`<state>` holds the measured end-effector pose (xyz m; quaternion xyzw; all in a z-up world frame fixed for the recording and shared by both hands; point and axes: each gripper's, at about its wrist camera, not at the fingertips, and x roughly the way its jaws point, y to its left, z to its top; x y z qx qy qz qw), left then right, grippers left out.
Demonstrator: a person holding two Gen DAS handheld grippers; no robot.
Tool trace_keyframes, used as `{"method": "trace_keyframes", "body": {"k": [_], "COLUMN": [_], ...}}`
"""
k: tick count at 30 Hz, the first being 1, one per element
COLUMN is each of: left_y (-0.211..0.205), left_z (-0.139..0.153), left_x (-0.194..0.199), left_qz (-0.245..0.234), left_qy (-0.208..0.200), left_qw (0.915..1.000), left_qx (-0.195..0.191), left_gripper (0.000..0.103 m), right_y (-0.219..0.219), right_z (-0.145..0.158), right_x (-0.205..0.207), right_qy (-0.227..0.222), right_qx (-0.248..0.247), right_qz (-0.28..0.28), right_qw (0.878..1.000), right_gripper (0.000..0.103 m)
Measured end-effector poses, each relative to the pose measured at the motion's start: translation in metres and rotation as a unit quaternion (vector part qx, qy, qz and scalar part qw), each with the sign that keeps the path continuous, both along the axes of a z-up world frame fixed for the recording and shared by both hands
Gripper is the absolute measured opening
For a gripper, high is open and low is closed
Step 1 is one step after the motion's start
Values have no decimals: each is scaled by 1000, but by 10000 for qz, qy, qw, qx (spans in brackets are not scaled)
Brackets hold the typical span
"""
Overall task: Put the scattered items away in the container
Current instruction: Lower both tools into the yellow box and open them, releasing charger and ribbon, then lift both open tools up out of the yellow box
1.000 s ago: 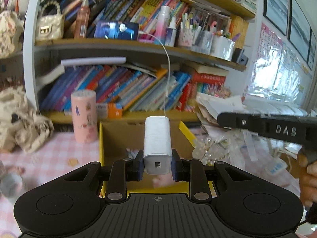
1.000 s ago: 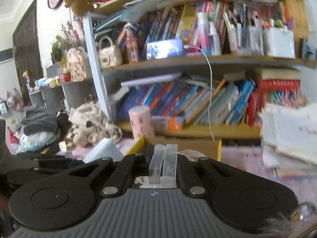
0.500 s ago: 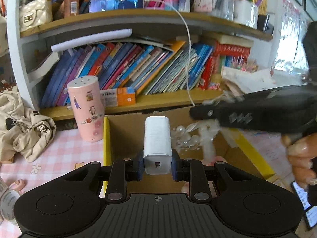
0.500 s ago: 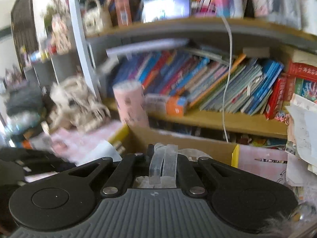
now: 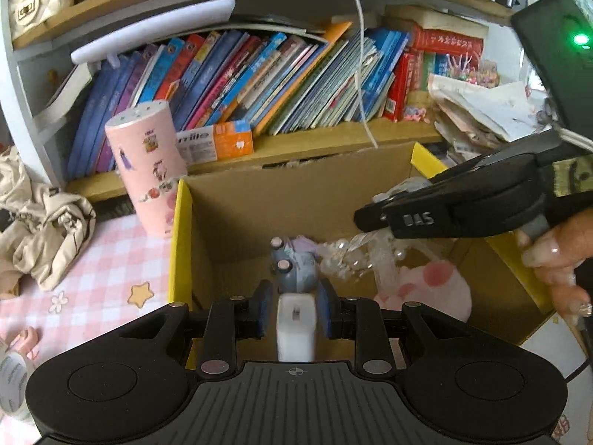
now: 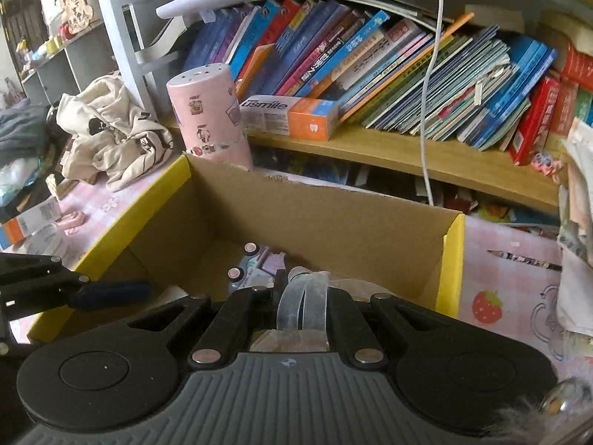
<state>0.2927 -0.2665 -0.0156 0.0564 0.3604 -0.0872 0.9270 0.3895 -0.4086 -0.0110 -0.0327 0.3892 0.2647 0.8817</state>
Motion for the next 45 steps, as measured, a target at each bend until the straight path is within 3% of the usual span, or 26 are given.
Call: {"method": "trace_keyframes", "body": {"k": [2,5,8,12,16,20,33,45], "left_y": [-1,-2,0,2,5,7,24,37], "left_z": [4,9,13,18,24,30,35,27], "left_x": [-1,-6,-15,-27,-40,-52,-104,-145], "left_qz": [-64,-48,-9,43,94,146,503,623], "left_qy": [-78,-216,-281,-368,-455,-542,-674,-576], "left_qw": [9999,9997,9996,9993,9989,9984,9962,9957], "left_qx": [-10,45,20,-13,-46,-80,-235,-368], "left_gripper": [37,48,50,51,52,60,69,70], "right_y": [0,-1,-1,-4,-10,-18,-33,-31], "right_z": [3,7,9,11,12,18,42,33], "right_x": [2,0,-5,-17,-31,-51,-123,-172], "right_qy": [44,72,114,149,144,1,-857,-791], "right_qx": [94,177,226,233,242,311,450,382], "right_qz": [-5,31,82,97,11,-102,-343,-433], "right_qw": [9999,9998,9996,9996,9996,9995,9947,9952], "right_gripper": [7,22,37,43,46,48,49,49]}}
